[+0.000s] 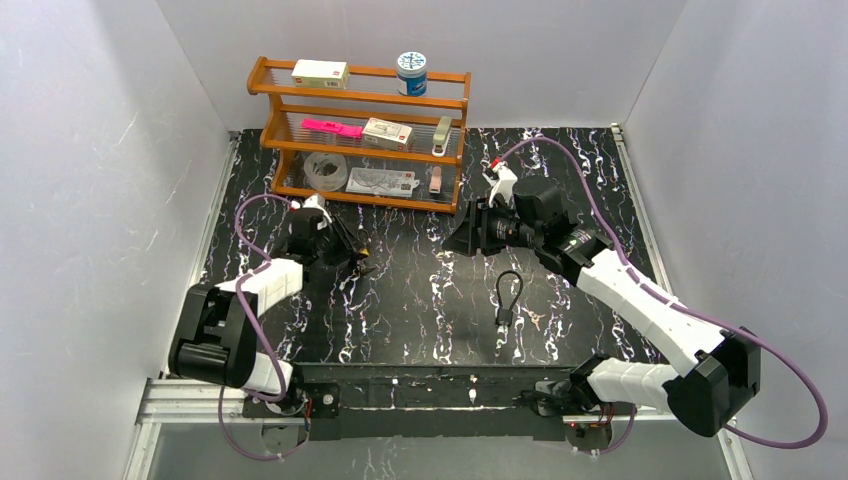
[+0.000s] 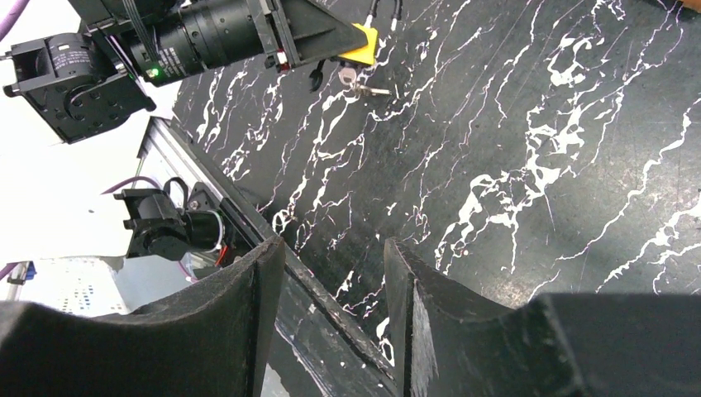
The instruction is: Unlock with the key
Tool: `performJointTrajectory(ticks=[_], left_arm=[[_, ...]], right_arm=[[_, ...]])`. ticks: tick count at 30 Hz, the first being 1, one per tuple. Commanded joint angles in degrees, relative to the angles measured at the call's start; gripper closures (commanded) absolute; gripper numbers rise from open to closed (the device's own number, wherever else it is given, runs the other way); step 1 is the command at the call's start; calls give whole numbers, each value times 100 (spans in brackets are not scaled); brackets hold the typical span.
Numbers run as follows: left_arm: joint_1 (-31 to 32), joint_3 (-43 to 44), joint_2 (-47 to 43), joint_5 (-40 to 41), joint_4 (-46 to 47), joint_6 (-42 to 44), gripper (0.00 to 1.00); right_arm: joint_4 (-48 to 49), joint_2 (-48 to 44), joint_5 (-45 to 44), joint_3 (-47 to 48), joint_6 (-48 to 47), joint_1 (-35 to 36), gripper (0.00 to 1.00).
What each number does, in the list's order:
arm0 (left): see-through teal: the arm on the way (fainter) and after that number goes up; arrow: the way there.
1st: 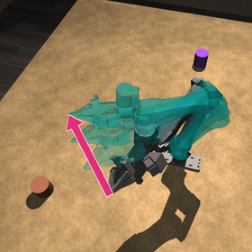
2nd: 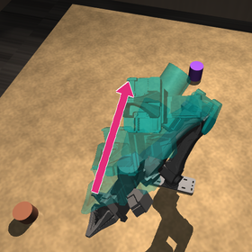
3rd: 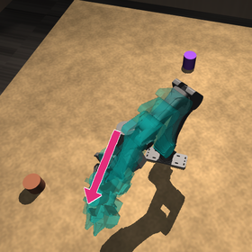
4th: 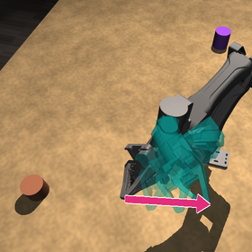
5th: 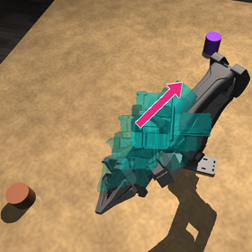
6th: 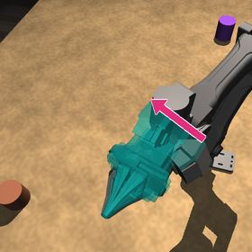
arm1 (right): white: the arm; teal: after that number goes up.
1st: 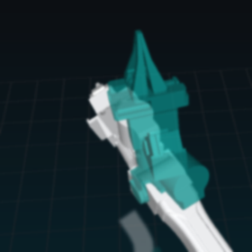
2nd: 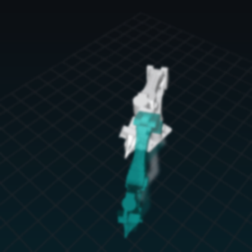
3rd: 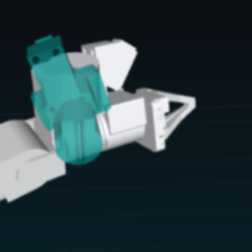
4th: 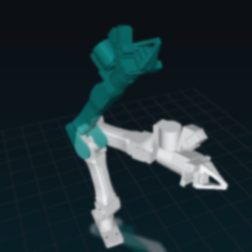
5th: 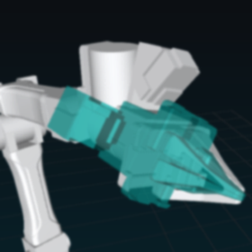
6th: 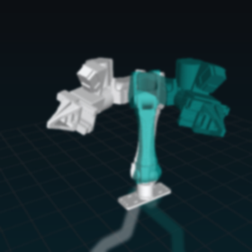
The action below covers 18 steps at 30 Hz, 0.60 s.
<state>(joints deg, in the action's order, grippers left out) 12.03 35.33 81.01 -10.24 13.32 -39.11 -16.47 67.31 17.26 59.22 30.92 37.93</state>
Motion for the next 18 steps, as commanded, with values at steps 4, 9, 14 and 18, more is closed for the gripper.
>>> performJointTrajectory(ticks=[4, 9, 14, 18], left_arm=[[-148, 351, 195, 789, 190, 564, 94], [-314, 558, 738, 871, 142, 436, 85], [-364, 633, 898, 925, 125, 248, 69], [-368, 590, 653, 1604, -146, 211, 50]], right_arm=[[259, 74, -173, -369, 280, -3, 44], [280, 91, -432, -539, 260, -13, 44], [198, 105, -700, -546, 204, -26, 44], [75, 111, -1107, -552, 263, -48, 43]])
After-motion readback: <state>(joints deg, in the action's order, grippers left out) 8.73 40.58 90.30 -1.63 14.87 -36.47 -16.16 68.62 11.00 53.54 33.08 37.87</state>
